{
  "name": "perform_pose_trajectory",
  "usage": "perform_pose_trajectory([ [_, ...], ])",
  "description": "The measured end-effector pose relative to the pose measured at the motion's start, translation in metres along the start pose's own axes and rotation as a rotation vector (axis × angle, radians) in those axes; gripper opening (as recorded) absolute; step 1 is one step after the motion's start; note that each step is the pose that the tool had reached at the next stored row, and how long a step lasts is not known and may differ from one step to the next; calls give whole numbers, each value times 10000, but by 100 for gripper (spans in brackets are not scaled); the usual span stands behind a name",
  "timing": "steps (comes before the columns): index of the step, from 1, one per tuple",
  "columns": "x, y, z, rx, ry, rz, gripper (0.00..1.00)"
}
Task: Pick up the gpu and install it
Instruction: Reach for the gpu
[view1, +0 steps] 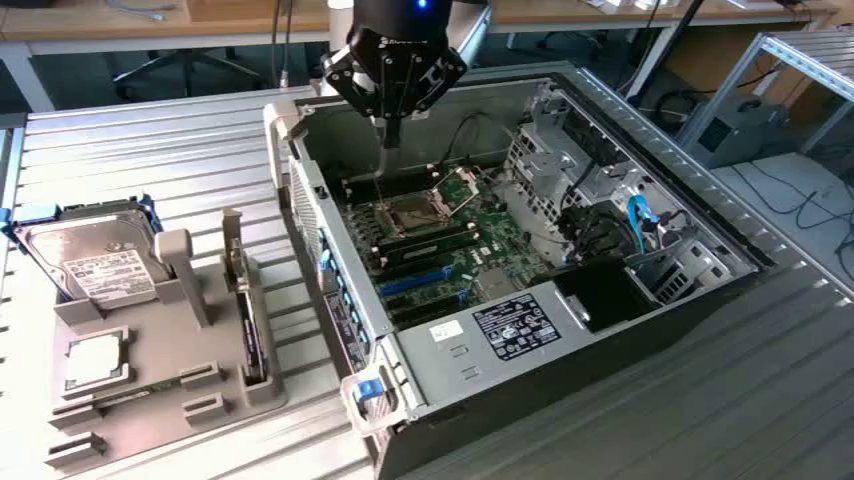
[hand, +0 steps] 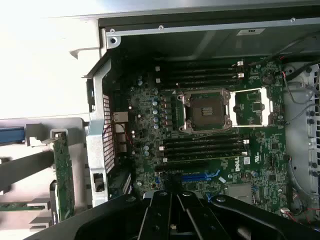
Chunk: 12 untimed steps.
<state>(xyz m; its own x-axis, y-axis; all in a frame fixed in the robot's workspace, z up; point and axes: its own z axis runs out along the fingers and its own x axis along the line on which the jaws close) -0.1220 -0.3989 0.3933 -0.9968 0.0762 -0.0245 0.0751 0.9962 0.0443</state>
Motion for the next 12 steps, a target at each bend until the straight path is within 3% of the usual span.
perform_pose_trajectory([
  [12,13,-1,0,1,0,1,11],
])
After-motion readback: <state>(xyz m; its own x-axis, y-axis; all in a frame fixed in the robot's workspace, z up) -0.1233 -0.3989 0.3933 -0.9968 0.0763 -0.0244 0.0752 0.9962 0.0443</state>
